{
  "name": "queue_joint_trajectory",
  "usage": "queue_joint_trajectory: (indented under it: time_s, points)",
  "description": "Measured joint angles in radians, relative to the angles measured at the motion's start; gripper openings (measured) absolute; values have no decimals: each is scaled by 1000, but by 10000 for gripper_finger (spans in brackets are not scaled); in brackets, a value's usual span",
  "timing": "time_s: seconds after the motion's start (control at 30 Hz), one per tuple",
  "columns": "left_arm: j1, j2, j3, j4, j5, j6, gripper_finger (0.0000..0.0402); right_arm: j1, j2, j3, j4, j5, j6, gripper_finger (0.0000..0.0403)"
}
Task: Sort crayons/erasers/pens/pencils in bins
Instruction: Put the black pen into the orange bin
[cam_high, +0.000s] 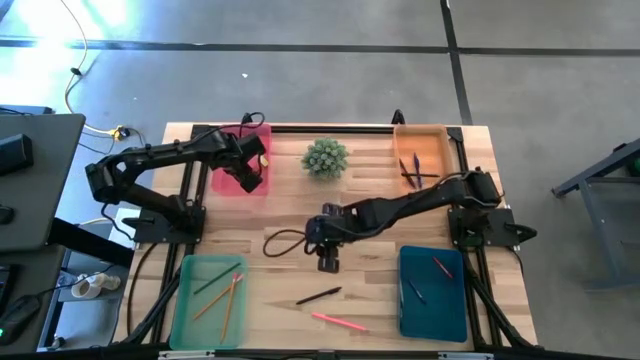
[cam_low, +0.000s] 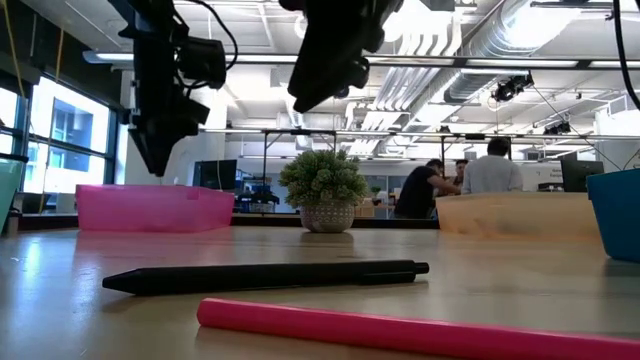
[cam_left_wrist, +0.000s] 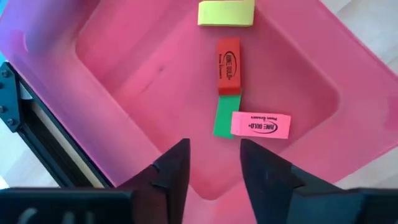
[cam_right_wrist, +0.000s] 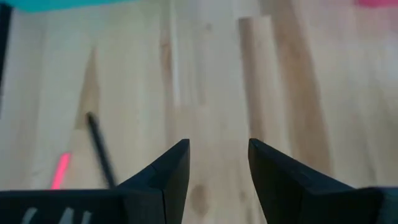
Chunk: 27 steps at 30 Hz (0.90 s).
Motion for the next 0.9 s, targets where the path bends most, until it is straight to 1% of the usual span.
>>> queue_joint_trajectory:
  time_s: [0.1,0.2,0.33,0.5,0.6,0.67,0.8,0.9]
  points:
    - [0,-8,0,0,30,11,148,21,0,0,-13,-40,28,154]
    - [0,-24,12,-2,73,27,155,48,4,0,-33,-58,35,154]
    - [-2,-60,46,-2,136,27,152,86,11,-2,-53,-68,49,154]
    - [-37,-125,80,5,268,-39,141,128,11,-3,-60,-77,72,154]
    - [-87,-170,82,35,338,-95,135,149,11,-3,-64,-82,84,154]
    - [-131,-199,82,49,363,-138,133,162,20,-3,-66,-84,80,154]
    - [-243,-240,82,56,361,-241,131,184,49,-3,-74,-120,80,154]
    - [-337,-256,82,63,332,-322,131,200,73,-3,-74,-153,62,154]
